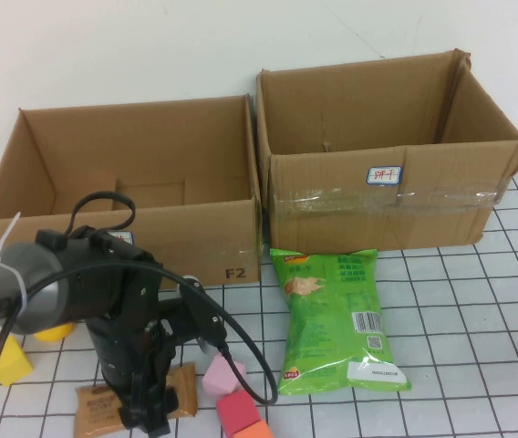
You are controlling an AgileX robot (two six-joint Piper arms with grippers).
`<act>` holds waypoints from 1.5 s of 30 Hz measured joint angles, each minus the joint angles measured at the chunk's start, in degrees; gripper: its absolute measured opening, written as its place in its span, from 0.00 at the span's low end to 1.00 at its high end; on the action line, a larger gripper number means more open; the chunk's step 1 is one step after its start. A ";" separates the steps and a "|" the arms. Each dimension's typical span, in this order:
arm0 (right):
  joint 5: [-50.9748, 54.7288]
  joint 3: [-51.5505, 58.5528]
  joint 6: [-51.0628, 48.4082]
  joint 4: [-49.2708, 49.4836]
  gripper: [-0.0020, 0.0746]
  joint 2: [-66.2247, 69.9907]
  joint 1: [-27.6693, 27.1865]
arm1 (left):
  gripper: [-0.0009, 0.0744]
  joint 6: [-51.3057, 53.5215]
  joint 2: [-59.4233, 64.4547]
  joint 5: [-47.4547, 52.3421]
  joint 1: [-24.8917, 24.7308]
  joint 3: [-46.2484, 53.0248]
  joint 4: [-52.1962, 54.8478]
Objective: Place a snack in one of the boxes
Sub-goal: Pick up the biscuit, then place the biscuit in the biscuit box
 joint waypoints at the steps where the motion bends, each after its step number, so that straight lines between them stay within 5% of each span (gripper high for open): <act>1: 0.00 0.00 0.00 0.14 0.03 0.00 0.00 | 0.62 -0.40 0.00 0.00 0.00 0.00 -0.02; 13: 0.00 0.00 0.00 0.41 0.02 0.00 0.00 | 0.62 -2.90 -7.81 3.16 0.00 -8.00 -3.05; 22: 0.00 0.00 0.00 0.45 0.02 0.00 0.00 | 0.62 -5.45 -10.36 4.19 0.00 -23.15 -18.74; 35: -0.66 0.00 0.00 0.70 0.02 0.00 0.00 | 0.62 -0.16 -8.92 -18.28 0.00 -30.84 -44.10; 45: -1.41 0.00 0.00 1.35 0.03 0.00 0.00 | 0.62 7.87 4.84 -25.13 0.00 -43.50 -53.71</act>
